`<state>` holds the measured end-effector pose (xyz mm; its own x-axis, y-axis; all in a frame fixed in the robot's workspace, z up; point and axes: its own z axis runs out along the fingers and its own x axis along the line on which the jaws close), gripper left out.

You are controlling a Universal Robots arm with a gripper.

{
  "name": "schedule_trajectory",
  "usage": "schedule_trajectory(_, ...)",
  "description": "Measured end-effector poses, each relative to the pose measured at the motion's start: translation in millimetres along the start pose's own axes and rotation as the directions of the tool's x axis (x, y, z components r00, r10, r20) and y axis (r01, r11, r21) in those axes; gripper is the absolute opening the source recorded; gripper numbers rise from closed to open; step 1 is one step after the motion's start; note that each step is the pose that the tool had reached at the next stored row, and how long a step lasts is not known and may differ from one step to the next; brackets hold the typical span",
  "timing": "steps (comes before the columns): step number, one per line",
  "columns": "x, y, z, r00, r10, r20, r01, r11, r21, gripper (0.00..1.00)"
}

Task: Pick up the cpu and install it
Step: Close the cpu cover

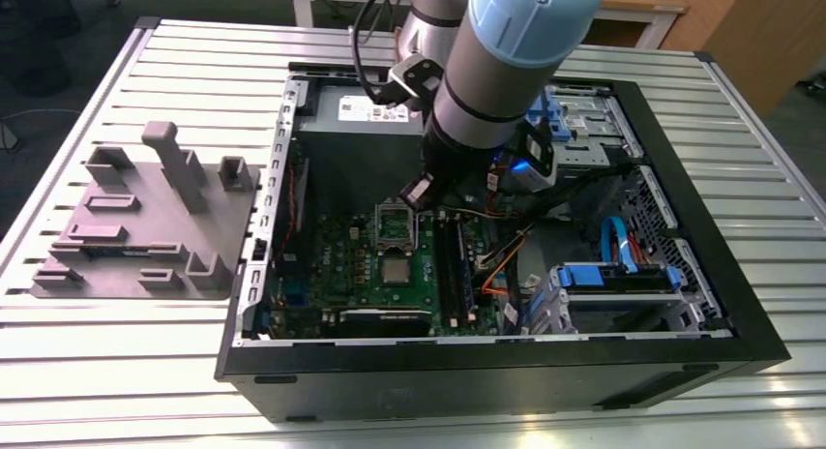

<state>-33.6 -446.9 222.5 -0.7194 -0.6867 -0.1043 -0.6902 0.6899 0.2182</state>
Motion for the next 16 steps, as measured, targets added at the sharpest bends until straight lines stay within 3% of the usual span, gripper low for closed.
schedule_trajectory(7, 1.2, -2.6, 11.3, 1.0, -0.002, 0.0089, 0.002, 1.0, -0.0097, 0.1)
schedule_trajectory(10, 1.5, -3.2, 14.1, 0.9997, -0.003, 0.0239, 0.004, 0.9997, -0.0252, 0.1)
schedule_trajectory(12, 1.7, -3.5, 15.9, 0.9996, -0.004, 0.0296, 0.005, 0.9995, -0.031, 0.1)
schedule_trajectory(16, 2.0, -4.3, 19.1, 0.9995, -0.004, 0.0302, 0.005, 0.9995, -0.0317, 0.1)
